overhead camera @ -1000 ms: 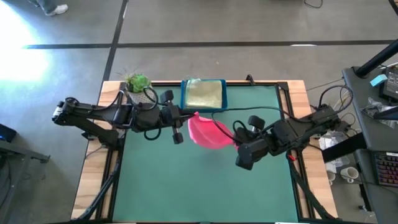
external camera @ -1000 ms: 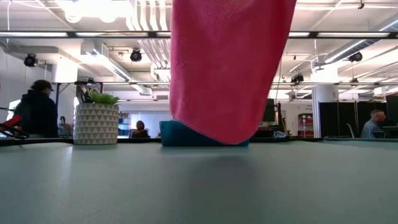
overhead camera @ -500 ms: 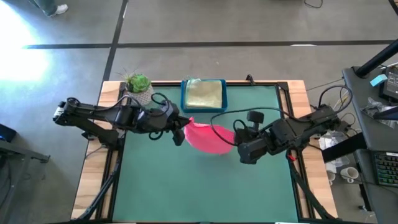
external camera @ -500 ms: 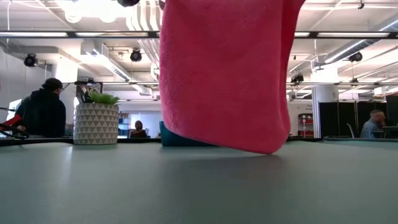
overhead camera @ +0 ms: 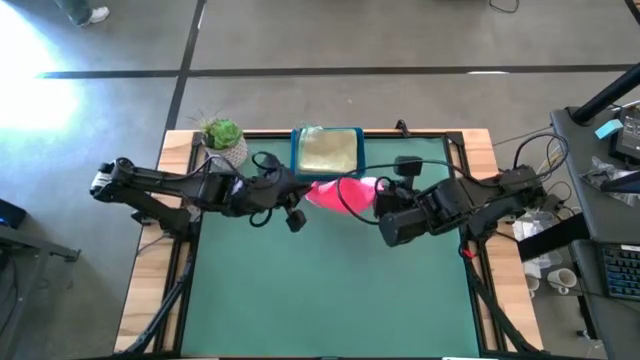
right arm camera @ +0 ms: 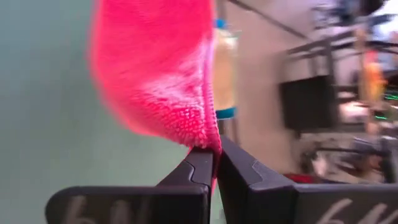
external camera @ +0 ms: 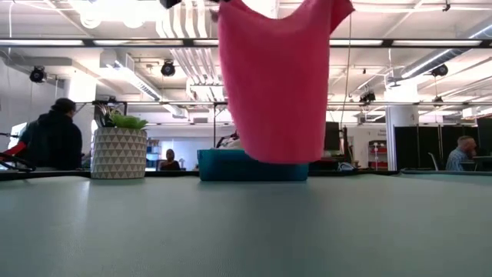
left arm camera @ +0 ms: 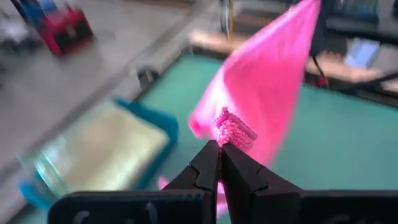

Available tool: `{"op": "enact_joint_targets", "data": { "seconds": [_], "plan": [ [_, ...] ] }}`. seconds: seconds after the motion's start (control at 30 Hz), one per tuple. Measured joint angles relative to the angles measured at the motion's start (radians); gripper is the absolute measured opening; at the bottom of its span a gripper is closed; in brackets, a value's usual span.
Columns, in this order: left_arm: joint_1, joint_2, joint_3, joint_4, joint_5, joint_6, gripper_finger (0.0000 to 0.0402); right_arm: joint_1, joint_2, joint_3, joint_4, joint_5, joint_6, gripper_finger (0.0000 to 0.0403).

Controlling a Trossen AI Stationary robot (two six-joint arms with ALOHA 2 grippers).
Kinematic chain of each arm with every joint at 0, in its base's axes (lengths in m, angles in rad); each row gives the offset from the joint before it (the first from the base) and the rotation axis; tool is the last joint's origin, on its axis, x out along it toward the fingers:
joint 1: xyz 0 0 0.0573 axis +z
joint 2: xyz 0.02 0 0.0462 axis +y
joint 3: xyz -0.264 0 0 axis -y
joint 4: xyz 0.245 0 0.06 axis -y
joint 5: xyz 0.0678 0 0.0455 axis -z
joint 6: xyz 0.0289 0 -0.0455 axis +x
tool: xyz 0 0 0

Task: Fold microfiber towels
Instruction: Fold the pink microfiber cloth

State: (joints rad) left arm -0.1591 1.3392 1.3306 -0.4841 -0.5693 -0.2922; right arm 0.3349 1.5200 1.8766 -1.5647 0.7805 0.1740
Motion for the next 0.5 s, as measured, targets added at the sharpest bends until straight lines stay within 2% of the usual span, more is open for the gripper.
{"op": "enact_joint_targets", "data": {
  "seconds": [0.1, 0.2, 0.37, 0.43, 0.5],
  "plan": [
    [-0.027, 0.002, -0.009, -0.105, 0.039, -0.142, 0.0000, 0.014, 0.002, -0.006, 0.004, -0.142, 0.039, 0.0008],
    [-0.058, 0.018, -0.038, -0.140, 0.064, -0.286, 0.0000, 0.025, 0.016, -0.044, 0.005, -0.307, 0.165, 0.0008],
    [-0.106, 0.080, -0.087, -0.072, 0.180, -0.490, 0.0000, 0.053, 0.075, -0.117, 0.050, -0.528, 0.331, 0.0008],
    [-0.125, 0.113, -0.094, -0.059, 0.227, -0.531, 0.0000, 0.063, 0.098, -0.139, 0.094, -0.633, 0.355, 0.0008],
    [-0.139, 0.151, -0.097, -0.073, 0.263, -0.558, 0.0000, 0.074, 0.126, -0.158, 0.151, -0.690, 0.355, 0.0008]
  ]
}}
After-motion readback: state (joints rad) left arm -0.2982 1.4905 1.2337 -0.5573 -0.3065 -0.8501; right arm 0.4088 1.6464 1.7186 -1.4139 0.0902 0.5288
